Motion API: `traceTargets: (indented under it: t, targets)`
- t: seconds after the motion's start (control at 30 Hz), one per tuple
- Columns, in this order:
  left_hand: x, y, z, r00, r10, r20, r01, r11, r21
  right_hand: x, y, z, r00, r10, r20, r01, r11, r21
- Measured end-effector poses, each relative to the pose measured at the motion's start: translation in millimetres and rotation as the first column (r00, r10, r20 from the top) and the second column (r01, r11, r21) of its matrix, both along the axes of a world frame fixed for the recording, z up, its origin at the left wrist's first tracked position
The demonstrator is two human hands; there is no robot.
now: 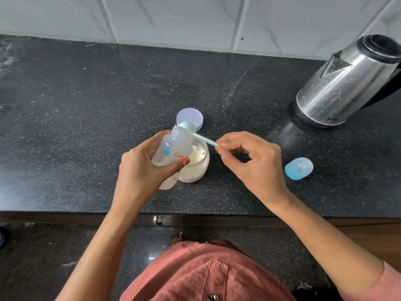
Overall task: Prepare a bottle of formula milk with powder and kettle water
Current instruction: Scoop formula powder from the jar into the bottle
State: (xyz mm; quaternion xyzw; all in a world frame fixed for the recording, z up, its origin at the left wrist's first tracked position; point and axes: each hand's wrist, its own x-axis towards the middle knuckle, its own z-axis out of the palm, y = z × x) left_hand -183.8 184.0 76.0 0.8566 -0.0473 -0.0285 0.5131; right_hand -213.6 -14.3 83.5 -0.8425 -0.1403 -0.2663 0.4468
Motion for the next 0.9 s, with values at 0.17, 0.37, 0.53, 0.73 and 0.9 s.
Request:
traceTargets:
  t: [0.17, 0.37, 0.53, 0.73, 0.9]
  targets:
    - [0.3, 0.0, -3.5, 0.999, 0.028, -0.025, -0.028, 1.000, -0.002, -1.3, 1.0, -0.2, 1.000, -0.004, -0.005, 0.004, 1.000, 0.003]
    - [0.0, 0.7, -6.2, 0.999, 0.033, -0.039, -0.032, 0.999, 0.022, -2.4, -0.6, -1.2, 1.000, -0.006, -0.016, 0.006, 1.000, -0.008]
    - [0.6, 0.5, -8.6, 0.999, 0.026, -0.040, -0.025, 0.999, 0.021, -3.0, -0.6, -1.2, 0.999, 0.003, -0.042, -0.003, 1.000, 0.003]
    - [1.0, 1.8, -9.7, 0.999, 0.024, -0.045, -0.022, 0.999, 0.039, -4.5, 0.7, -2.9, 0.999, 0.003, -0.036, -0.003, 1.000, 0.010]
    - [1.0, 2.3, -10.6, 0.999, 0.023, -0.044, -0.022, 0.999, 0.039, -5.9, 1.1, -2.5, 0.999, 0.009, -0.053, -0.007, 1.000, 0.026]
